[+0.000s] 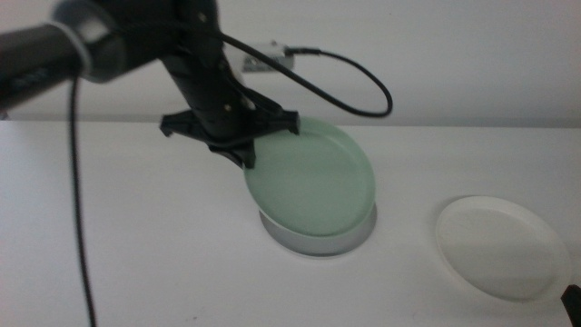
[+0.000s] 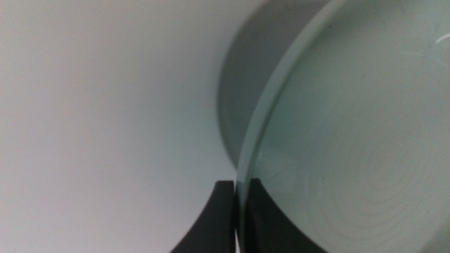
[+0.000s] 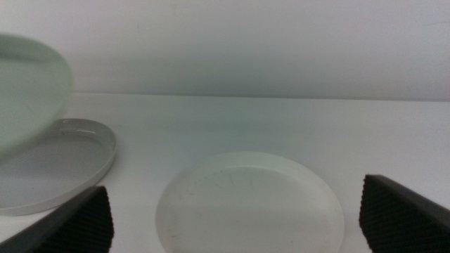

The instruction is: Stack the three bowls on top of each other.

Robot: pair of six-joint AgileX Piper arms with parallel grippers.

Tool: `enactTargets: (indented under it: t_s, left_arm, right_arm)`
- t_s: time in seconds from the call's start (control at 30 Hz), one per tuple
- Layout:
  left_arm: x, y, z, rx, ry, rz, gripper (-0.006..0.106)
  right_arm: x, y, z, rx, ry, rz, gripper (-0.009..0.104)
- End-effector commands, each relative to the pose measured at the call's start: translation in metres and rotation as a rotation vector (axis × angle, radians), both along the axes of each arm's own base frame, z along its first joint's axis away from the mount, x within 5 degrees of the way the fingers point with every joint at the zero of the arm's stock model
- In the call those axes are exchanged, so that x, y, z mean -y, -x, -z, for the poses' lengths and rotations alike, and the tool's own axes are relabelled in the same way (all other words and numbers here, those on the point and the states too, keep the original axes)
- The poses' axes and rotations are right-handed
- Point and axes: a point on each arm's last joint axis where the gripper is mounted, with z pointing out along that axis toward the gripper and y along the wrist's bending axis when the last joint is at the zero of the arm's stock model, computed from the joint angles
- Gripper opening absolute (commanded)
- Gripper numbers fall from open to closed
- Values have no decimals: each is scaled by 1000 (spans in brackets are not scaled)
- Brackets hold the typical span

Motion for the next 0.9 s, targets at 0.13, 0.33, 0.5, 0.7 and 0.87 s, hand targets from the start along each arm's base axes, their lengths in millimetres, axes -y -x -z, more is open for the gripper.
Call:
enactTargets:
  t_s: [0.13, 0.33, 0.5, 0.7, 0.87]
  left_arm:
    - [14, -13, 26, -49, 8, -6, -1]
    - [17, -19, 36, -23, 12, 13, -1]
    - [17, -20, 38, -22, 17, 4, -1]
    - [19, -23, 56, -56, 3, 4, -1]
    - [20, -29, 65, -19, -12, 49, 5]
  right_arm:
    - [0, -1, 14, -36, 14, 4, 93]
    - [0, -1, 14, -36, 14, 4, 93]
    - [0, -1, 14, -36, 14, 4, 93]
    - [0, -1, 14, -36, 14, 4, 93]
    - [0, -1, 14, -36, 14, 4, 93]
